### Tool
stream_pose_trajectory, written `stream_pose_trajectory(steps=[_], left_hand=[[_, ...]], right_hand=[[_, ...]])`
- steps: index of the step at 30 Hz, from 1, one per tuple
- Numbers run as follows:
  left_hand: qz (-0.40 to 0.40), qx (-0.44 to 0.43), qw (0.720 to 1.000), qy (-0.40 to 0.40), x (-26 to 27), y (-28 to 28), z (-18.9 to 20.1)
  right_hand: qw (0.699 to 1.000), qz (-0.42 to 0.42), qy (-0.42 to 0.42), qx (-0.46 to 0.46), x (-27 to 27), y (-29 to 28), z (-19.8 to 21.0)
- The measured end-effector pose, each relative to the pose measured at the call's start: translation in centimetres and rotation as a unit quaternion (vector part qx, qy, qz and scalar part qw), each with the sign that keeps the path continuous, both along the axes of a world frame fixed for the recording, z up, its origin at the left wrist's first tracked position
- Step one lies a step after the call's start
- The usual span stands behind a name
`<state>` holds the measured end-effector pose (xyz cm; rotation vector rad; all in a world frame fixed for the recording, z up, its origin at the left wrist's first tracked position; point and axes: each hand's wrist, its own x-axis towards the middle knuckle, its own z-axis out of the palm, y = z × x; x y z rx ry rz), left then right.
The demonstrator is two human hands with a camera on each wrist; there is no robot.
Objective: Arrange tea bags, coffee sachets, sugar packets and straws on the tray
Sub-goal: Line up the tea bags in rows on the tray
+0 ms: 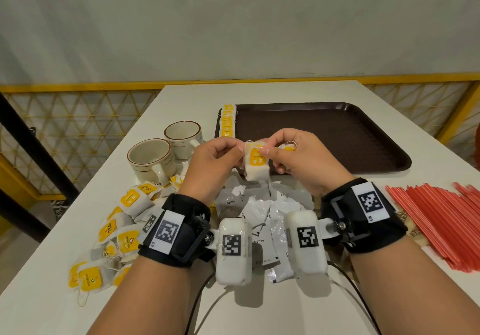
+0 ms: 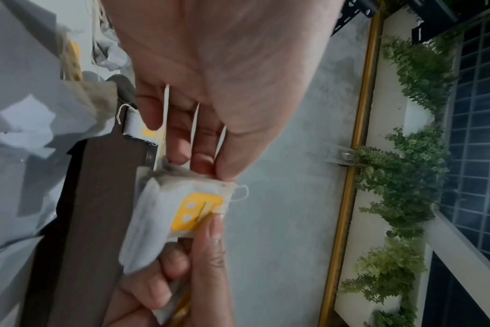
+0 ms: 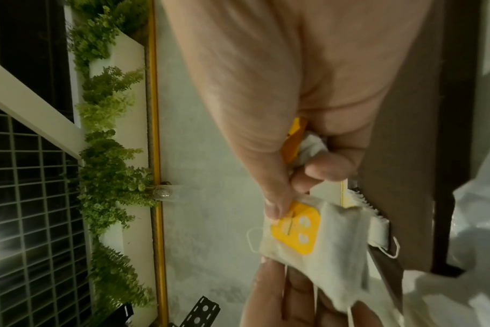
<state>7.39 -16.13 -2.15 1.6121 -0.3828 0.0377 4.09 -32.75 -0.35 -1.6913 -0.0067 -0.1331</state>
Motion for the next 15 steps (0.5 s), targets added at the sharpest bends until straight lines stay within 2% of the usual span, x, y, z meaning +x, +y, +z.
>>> stream_pose_trajectory(steps=[3, 9, 15], left_hand=[[-0.01, -0.007, 1.0, 0.002, -0.28, -0.19, 0.18], [-0.049, -0.029, 0.998, -0.026, -0.59, -0.56, 0.19], [0.005, -0.013, 1.0, -0.003, -0.34, -0.53, -0.2]], right_hand=[[1.0, -0.009, 0.0, -0.001, -0.03, 0.16, 0.0], [0.998, -0.022, 0.005, 0.063, -0.01, 0.2, 0.08], [0.98, -0.005, 0.096, 0.173, 0.09, 0.27, 0.59]])
